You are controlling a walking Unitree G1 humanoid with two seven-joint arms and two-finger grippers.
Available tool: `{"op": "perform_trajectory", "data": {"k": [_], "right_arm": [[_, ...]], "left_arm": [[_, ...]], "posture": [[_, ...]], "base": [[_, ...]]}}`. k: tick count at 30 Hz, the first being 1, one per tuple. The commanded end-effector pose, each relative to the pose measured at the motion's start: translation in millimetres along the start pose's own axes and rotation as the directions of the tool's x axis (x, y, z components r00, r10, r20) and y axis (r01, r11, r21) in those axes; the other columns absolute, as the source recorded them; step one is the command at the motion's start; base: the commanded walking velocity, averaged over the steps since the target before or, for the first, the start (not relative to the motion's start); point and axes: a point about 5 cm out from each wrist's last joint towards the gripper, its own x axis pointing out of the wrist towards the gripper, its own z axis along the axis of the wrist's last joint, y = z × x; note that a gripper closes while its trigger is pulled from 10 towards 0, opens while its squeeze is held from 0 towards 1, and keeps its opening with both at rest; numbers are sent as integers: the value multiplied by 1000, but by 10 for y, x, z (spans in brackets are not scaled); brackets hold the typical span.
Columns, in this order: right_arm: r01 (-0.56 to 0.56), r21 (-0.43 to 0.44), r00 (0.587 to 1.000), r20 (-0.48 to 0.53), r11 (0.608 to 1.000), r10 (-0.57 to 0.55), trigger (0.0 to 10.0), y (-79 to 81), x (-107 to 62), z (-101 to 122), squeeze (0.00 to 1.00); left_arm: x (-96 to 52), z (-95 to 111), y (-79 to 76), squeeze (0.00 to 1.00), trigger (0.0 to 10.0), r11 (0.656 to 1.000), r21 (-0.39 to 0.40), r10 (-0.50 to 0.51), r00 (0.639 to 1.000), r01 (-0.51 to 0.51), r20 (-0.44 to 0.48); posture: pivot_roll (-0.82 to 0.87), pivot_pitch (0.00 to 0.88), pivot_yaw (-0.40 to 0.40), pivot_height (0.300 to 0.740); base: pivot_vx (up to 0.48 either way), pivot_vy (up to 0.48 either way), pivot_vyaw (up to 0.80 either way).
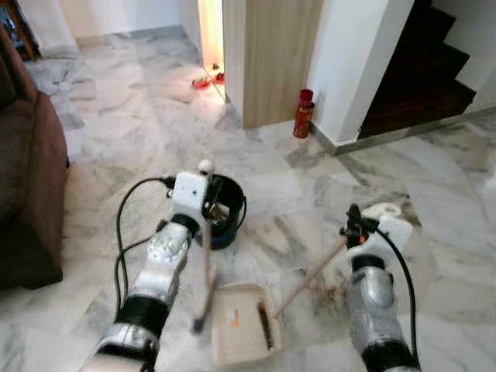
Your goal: Sweep floor
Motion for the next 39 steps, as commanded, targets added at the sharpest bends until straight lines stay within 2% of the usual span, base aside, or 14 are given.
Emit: {"op": "perform_trajectory", "data": {"k": [1,10,13,16,18,23,34,39], "right_arm": [[0,23,999,41,1000,-1,10000,10,47,101,0],[-4,48,996,90,999,0,10000,27,110,253,0],[-20,86,983,182,996,4,10000,79,193,517,0],[-31,95,976,217,995,10,10000,108,218,627,0],[-60,105,959,282,993,28,10000,170,255,828,0],[-90,131,929,368,987,36,10000,251,284,1138,0],[-113,147,885,464,983,33,10000,368,246,1514,0],[-139,148,855,517,979,43,10000,485,194,1685,0]], "left_arm": [[44,123,37,0,10000,999,32,6,999,-7,48],[42,130,37,0,10000,999,39,9,998,-11,56],[42,130,39,0,10000,999,42,11,998,-13,56],[43,129,40,0,10000,999,44,12,998,-14,55],[42,128,44,0,10000,999,46,13,998,-16,55],[41,129,55,0,10000,999,49,19,998,-22,55],[36,150,61,0,10000,998,53,24,997,-28,74],[29,171,42,0,10000,998,64,16,996,-22,93]], "posture": [[118,40,-22,740],[120,39,-25,740],[119,39,-25,740],[121,38,-25,740],[120,38,-25,740],[121,35,-26,740],[123,36,-25,740],[123,37,-25,740]], "base": [[0,255,0],[0,56,0],[0,0,0],[0,0,0],[0,0,0],[0,0,0],[0,0,0],[0,0,0]]}}
